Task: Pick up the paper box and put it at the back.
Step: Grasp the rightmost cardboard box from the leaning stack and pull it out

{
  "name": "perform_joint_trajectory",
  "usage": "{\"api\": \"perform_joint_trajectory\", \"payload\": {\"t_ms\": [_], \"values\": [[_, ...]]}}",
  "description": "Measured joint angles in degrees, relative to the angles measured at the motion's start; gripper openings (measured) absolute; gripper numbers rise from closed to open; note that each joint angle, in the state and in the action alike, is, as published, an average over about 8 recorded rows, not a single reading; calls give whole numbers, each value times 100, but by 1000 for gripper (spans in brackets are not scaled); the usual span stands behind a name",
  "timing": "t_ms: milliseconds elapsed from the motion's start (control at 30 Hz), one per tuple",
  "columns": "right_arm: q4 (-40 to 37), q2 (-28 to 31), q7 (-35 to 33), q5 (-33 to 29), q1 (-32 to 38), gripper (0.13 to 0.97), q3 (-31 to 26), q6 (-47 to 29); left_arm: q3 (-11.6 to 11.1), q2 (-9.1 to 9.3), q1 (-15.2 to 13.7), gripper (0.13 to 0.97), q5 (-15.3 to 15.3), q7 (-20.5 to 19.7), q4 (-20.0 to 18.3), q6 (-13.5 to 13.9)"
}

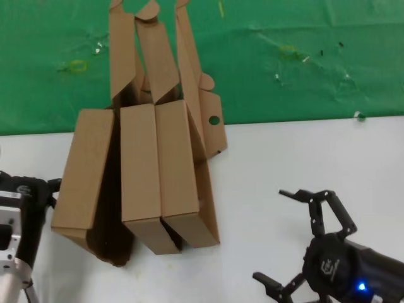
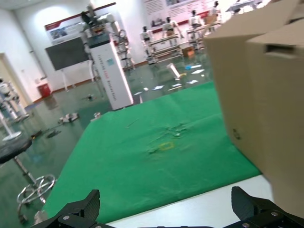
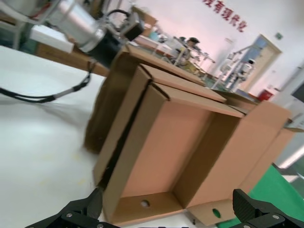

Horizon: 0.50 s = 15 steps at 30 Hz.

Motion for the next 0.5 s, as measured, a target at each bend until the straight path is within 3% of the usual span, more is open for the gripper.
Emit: {"api": "perform_joint_trajectory", "payload": {"t_ms": [267, 500], "values": [[44, 152, -112, 61, 14, 966, -72, -310, 174, -58, 18, 966, 98, 50, -58, -54], [-42, 16, 403, -438, 614, 963, -778, -25, 490, -294, -27, 966, -299, 190, -10, -447]]}}
